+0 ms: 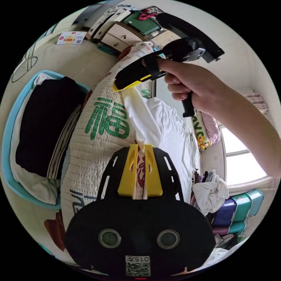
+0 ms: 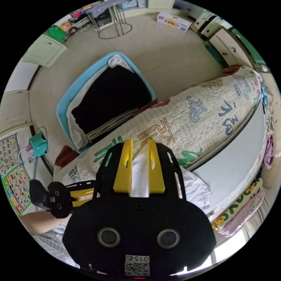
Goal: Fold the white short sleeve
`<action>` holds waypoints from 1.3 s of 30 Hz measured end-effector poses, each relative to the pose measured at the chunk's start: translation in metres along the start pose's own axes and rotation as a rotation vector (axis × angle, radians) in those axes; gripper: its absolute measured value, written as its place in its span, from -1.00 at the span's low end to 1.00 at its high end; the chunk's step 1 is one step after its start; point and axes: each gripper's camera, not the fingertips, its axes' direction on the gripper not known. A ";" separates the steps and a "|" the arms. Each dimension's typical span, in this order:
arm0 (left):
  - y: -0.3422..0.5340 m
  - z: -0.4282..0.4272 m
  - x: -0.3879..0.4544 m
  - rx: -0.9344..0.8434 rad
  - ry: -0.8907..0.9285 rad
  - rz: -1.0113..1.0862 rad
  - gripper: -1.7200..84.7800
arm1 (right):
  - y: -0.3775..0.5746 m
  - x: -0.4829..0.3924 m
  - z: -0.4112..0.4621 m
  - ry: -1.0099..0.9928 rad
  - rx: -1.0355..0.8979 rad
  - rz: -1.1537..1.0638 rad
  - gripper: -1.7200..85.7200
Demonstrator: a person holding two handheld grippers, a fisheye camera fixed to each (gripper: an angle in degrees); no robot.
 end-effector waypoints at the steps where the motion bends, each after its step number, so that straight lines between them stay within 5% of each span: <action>1: 0.001 -0.002 -0.001 0.005 0.014 -0.003 -0.87 | -0.003 0.000 0.002 -0.005 -0.004 0.001 -0.77; 22: 0.007 -0.041 -0.041 0.050 0.111 -0.139 -0.81 | 0.004 0.051 -0.005 -0.143 0.143 0.098 -0.97; 29: 0.016 -0.062 -0.022 0.120 0.103 -0.069 -0.96 | 0.048 0.085 -0.027 -0.213 0.282 0.179 -0.97; 39: 0.039 -0.065 -0.010 0.123 -0.013 -0.119 -0.97 | 0.004 0.055 -0.020 -0.158 0.208 -0.066 -0.79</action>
